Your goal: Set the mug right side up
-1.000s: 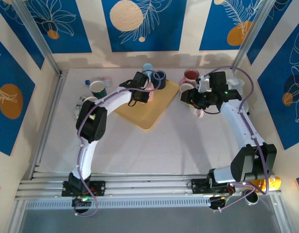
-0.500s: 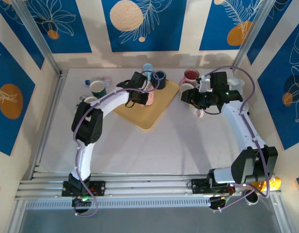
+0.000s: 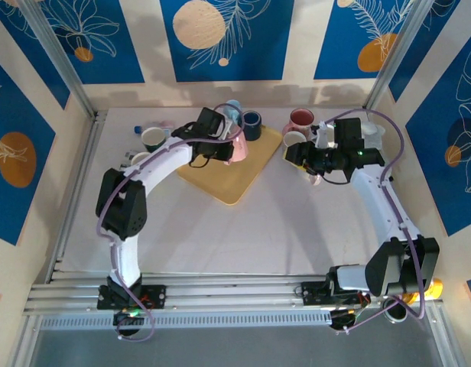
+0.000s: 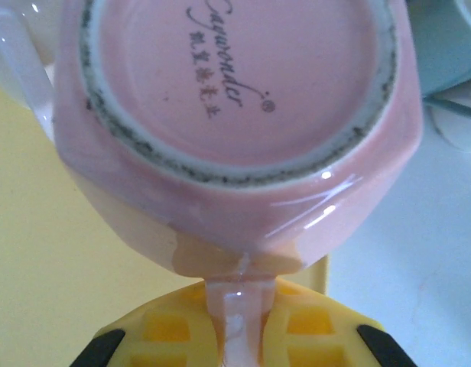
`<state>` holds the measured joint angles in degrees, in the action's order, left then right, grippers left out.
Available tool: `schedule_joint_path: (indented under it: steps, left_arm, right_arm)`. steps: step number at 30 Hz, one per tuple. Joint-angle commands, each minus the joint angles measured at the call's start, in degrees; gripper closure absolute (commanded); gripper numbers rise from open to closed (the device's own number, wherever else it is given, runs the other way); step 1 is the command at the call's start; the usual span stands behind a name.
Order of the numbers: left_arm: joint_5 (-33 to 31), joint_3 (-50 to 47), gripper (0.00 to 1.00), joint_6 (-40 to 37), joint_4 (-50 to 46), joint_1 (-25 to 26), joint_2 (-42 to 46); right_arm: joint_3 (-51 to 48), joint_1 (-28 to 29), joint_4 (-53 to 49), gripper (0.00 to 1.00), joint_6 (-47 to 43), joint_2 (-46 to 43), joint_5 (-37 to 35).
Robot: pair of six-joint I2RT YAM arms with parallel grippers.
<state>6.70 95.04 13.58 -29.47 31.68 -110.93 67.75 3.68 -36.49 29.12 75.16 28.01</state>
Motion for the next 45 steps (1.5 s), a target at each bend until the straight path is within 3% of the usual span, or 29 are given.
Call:
schedule_joint_path:
  steps: [1,12,21,29,45]
  left_arm:
    - [4.2,-0.6,1.00,3.2,4.8,0.7,6.7]
    - [10.5,-8.0,1.00,12.9,15.0,0.6,18.0]
    - [13.3,-12.9,1.00,22.5,25.3,0.4,23.4]
    - [16.3,-15.4,1.00,30.4,33.4,0.4,24.9]
    - [20.4,-19.3,1.00,39.6,45.8,0.0,24.9]
  right_arm:
    - [-2.3,-0.9,4.0,0.51,3.5,-2.2,7.9]
    - [-10.4,-1.2,19.8,0.50,15.5,-6.7,16.6]
    - [-20.7,-0.2,46.6,0.49,32.8,-8.4,20.4]
    - [-26.1,4.9,68.0,0.46,46.2,-5.9,14.5]
    - [-26.4,16.0,92.7,0.48,59.0,5.7,-1.2]
